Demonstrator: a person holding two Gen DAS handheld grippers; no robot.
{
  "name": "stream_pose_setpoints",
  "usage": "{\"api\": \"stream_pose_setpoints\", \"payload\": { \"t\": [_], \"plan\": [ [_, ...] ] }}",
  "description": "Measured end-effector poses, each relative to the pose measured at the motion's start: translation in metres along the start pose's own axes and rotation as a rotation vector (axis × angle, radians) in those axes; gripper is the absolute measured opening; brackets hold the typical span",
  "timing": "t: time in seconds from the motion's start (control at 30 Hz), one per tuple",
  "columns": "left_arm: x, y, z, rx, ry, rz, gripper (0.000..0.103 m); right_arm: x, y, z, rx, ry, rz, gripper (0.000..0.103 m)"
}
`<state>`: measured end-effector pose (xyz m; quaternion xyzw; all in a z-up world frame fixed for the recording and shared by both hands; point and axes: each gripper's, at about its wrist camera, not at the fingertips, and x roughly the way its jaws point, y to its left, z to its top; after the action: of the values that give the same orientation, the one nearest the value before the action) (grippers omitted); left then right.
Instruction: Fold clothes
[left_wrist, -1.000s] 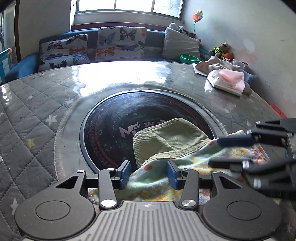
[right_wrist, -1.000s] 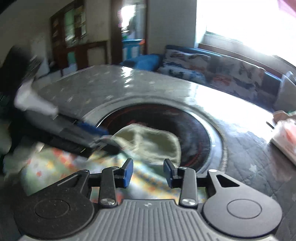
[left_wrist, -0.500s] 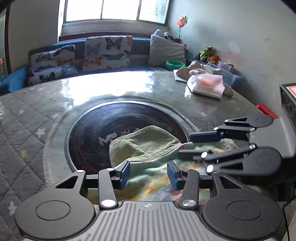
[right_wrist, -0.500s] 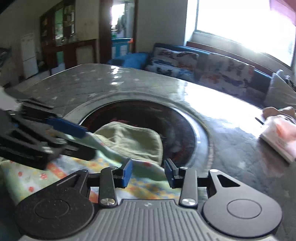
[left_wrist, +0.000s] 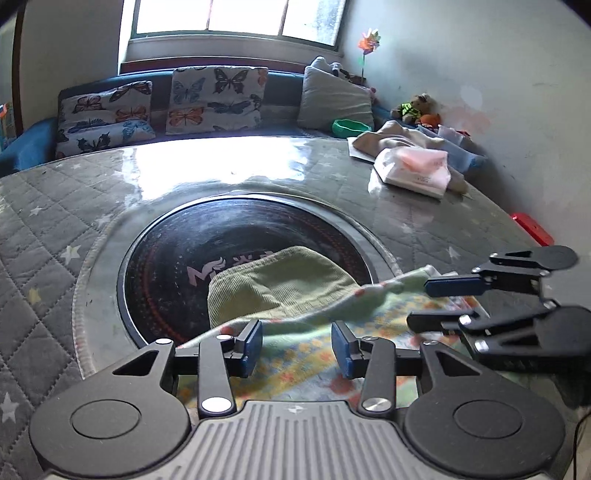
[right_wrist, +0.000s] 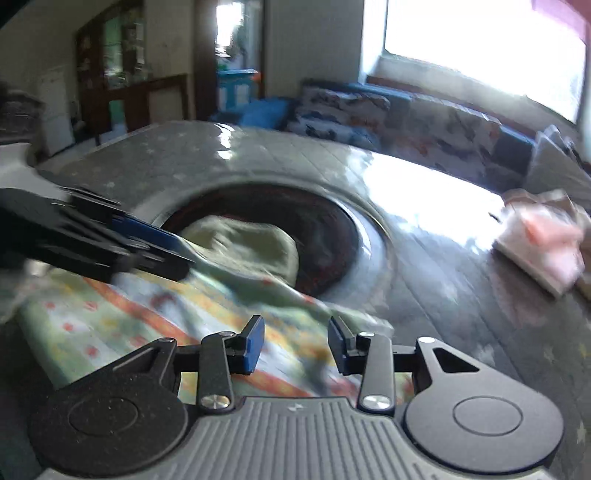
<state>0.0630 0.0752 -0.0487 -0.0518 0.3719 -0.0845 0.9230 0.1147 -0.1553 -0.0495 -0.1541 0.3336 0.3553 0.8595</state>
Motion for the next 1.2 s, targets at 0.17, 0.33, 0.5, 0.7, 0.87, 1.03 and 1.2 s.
{"api": "stream_pose_setpoints", "payload": {
  "t": [0.17,0.33,0.5,0.7,0.87,1.03,1.2],
  "plan": [
    [-0.019,-0.001,-0.007,-0.005,-0.018,0.002,0.046,-0.006,-0.019,-0.003,0.071,-0.019,-0.048,0.033],
    [-0.043,-0.006,-0.02,0.0,-0.035,-0.01,0.046,-0.018,-0.012,-0.011,0.016,-0.038,-0.003,0.033],
    [-0.054,-0.011,-0.041,0.026,-0.016,0.006,0.046,-0.014,-0.014,-0.024,-0.009,-0.007,-0.082,0.033],
    [-0.064,-0.004,-0.058,-0.013,-0.01,0.032,0.048,-0.033,-0.006,-0.022,-0.018,-0.058,-0.073,0.034],
    [-0.074,0.003,-0.071,-0.045,-0.007,0.057,0.049,-0.031,0.018,-0.025,-0.089,-0.053,-0.013,0.035],
    [-0.086,0.008,-0.072,-0.063,-0.023,0.077,0.052,-0.029,0.04,-0.011,-0.127,-0.08,0.047,0.037],
    [-0.087,0.013,-0.078,-0.094,-0.019,0.09,0.053,-0.007,0.056,0.0,-0.125,-0.079,0.092,0.037]
  ]
}}
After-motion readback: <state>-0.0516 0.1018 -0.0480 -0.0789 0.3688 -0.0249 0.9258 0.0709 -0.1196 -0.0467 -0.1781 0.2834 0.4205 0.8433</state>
